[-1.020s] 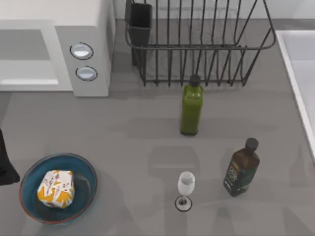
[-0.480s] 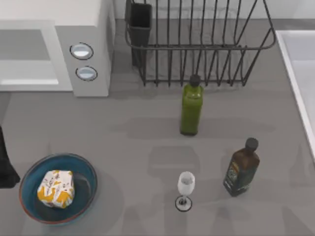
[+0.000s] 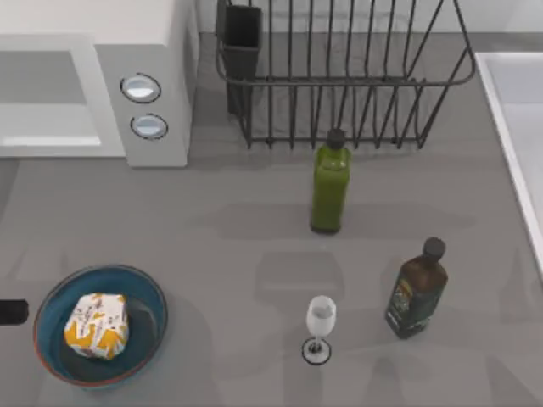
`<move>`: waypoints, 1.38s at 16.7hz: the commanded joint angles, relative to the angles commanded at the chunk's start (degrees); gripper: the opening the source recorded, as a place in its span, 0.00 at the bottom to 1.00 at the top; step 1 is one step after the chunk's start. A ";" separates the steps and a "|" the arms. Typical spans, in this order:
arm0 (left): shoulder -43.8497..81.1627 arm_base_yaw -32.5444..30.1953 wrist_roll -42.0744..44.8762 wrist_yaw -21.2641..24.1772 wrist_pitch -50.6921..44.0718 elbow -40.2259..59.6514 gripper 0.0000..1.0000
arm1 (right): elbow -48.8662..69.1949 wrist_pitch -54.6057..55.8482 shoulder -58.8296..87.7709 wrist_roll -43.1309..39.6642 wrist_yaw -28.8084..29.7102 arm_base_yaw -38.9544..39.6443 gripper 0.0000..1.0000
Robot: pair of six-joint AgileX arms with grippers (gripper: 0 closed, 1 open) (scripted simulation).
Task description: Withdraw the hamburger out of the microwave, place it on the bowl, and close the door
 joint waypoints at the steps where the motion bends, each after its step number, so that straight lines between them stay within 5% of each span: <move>1: 0.00 0.00 0.00 0.00 0.00 0.00 0.25 | 0.00 0.00 0.00 0.00 0.00 0.00 1.00; 5: 0.00 0.00 0.00 0.00 0.00 0.00 0.00 | 0.00 0.00 0.00 0.00 0.00 0.00 1.00; 15: -0.01 -0.93 -0.01 -0.94 -0.15 0.13 0.00 | 0.00 0.00 0.00 0.00 0.00 0.00 1.00; 23: -0.37 -19.92 -0.02 -19.90 -2.29 1.91 0.00 | 0.00 0.00 0.00 0.00 0.00 0.00 1.00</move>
